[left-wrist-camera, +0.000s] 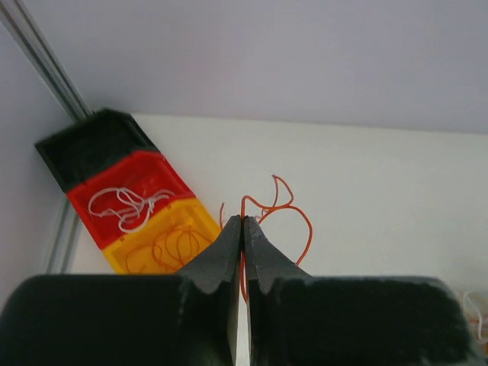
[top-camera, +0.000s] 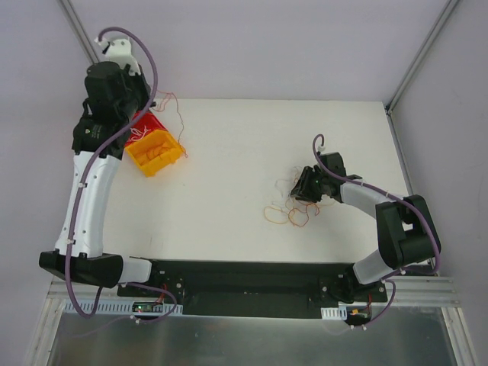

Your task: Untangle the cables

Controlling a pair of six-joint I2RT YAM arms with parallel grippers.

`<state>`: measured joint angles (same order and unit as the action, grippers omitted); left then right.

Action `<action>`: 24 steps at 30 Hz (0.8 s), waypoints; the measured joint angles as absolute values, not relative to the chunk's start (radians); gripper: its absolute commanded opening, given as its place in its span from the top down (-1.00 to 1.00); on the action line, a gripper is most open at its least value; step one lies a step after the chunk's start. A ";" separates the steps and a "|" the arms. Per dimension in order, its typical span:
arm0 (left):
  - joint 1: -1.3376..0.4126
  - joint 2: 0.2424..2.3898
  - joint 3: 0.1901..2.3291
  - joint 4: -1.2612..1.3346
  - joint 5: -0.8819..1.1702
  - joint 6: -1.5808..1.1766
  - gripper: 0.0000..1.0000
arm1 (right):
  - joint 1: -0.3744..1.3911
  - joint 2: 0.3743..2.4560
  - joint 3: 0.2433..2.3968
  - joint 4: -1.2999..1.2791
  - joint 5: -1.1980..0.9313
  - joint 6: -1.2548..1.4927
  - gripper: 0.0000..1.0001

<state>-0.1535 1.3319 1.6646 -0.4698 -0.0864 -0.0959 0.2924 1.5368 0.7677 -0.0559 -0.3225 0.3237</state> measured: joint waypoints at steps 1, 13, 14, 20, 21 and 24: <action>-0.142 1.332 1.709 -0.472 -0.086 -0.089 1.00 | 0.292 1.537 0.768 -0.056 -0.323 0.324 0.27; -0.031 1.419 2.049 -0.521 -0.086 -0.035 1.00 | 0.292 1.537 0.768 -0.056 -0.323 0.324 0.27; -0.024 1.425 2.051 -0.525 -0.086 -0.035 1.00 | 0.292 1.537 0.768 -0.056 -0.323 0.324 0.26; 0.014 1.444 2.022 -0.541 -0.087 -0.033 1.00 | 0.292 1.537 0.768 -0.056 -0.323 0.324 0.26; 0.021 1.445 2.012 -0.541 -0.087 -0.034 1.00 | 0.292 1.537 0.768 -0.056 -0.323 0.324 0.27; 0.049 1.447 1.948 -0.536 -0.087 -0.035 1.00 | 0.292 1.537 0.768 -0.056 -0.323 0.324 0.26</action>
